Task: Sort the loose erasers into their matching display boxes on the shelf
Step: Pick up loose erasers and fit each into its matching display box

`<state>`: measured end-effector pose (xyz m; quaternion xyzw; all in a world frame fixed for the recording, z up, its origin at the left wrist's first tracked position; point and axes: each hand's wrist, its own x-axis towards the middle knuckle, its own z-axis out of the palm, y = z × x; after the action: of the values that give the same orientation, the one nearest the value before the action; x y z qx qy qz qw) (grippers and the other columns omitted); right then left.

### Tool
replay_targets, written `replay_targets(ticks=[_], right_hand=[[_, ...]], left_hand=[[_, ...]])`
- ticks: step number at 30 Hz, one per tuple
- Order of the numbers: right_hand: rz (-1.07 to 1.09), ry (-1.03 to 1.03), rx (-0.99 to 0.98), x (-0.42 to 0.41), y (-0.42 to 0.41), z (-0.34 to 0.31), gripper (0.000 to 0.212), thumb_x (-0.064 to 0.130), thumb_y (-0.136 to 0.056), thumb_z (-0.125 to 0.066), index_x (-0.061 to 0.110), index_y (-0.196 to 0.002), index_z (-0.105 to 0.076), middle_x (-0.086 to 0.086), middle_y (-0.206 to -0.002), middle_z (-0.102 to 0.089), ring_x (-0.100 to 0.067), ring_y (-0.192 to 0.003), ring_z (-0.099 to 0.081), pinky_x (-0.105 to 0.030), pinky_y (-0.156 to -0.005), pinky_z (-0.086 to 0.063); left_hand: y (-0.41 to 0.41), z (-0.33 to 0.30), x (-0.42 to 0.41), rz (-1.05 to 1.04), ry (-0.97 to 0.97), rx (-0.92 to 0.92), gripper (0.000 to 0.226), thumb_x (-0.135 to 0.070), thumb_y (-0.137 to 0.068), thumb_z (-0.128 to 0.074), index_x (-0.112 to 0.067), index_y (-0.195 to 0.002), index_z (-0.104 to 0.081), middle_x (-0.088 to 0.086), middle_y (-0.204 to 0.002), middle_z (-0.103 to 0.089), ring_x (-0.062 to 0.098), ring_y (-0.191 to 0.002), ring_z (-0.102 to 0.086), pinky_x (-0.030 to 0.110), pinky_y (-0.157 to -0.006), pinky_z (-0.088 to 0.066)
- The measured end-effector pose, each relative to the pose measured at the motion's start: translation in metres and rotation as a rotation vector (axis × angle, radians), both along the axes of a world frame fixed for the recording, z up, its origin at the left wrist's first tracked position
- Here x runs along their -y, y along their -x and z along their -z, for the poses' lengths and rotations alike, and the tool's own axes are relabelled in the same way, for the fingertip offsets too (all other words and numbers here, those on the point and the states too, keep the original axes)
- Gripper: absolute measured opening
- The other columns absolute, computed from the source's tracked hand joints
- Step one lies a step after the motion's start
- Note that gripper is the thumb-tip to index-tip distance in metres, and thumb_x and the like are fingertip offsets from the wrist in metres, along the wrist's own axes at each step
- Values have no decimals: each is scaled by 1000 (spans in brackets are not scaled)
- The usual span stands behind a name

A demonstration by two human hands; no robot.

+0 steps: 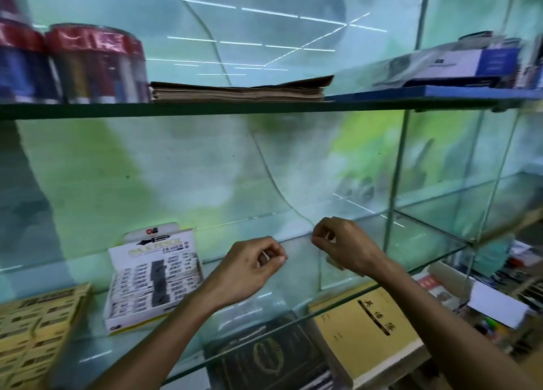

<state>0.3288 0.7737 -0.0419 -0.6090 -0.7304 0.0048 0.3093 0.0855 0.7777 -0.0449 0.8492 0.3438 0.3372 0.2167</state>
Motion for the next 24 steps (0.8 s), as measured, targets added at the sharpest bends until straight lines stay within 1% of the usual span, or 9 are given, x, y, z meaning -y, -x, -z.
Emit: replay_targets(ticks=[5,8,10,13,15,18,20,22,24], right_hand=[[105,38,-38,9,-40,3,8,21,-93,-59,17,-90,-66,6,-88,-66,-16,-76,-63,-30,-68,-50],[144,24,-47,13,-58,8,11,20,-94,-58,16,-95,-68,7,-88,-64,-14,-81,-59,-21,-63,-40],[157,24,-72,13,-66,10,10,21,-94,-58,16,-96,-67,6,-89,-64,-14,-81,-58,-16,-60,-37],[189,34,-109,13,-73,14,11,21,-94,-59,15,-98,-67,3,-93,-66,-14,-83,-58,-21,-66,-38],[202,33,-129,11,-75,15,11,22,-94,-59,15,-99,-66,2,-95,-67,-15,-85,-59,-24,-69,-42],[208,30,-139,10,-75,18,10,22,-94,-58,17,-98,-65,4,-94,-65,-14,-84,-59,-21,-67,-42],[203,18,-150,9,-75,19,8,21,-94,-59,17,-98,-65,5,-91,-64,-12,-82,-58,-15,-63,-39],[185,4,-194,10,-73,19,8,20,-94,-59,18,-98,-66,7,-90,-65,-10,-81,-59,-11,-63,-39],[152,2,-278,12,-68,17,7,22,-94,-61,20,-98,-66,8,-91,-68,-9,-81,-62,-12,-65,-43]], left_hand=[[-40,5,-13,35,-4,-110,5,-32,-93,-62,-31,-98,-64,-15,-95,-64,8,-77,-59,17,-65,-46],[-66,7,-18,61,-30,-199,17,-37,-92,-64,-31,-107,-60,-14,-104,-58,9,-79,-58,25,-72,-48],[-82,10,-20,41,-27,-265,31,-46,-89,-64,-30,-114,-55,-11,-109,-54,7,-81,-54,25,-72,-42],[-105,16,-22,2,-28,-361,47,-56,-85,-62,-27,-120,-48,-9,-116,-49,10,-96,-50,30,-82,-44],[-117,18,-22,-19,-46,-394,48,-58,-85,-62,-27,-118,-46,-7,-118,-50,13,-103,-50,35,-87,-46],[-123,19,-22,-50,-74,-380,41,-51,-87,-61,-25,-116,-45,-5,-117,-52,15,-101,-53,36,-84,-48],[-119,20,-24,-33,-67,-315,39,-43,-88,-63,-25,-118,-45,-4,-114,-52,12,-98,-52,28,-79,-46],[-109,19,-27,14,-83,-226,42,-38,-88,-66,-25,-123,-46,-7,-115,-50,-3,-94,-48,9,-72,-36],[-96,15,-29,39,-138,-150,46,-34,-87,-68,-26,-127,-45,-11,-117,-51,-14,-92,-43,5,-73,-34]])
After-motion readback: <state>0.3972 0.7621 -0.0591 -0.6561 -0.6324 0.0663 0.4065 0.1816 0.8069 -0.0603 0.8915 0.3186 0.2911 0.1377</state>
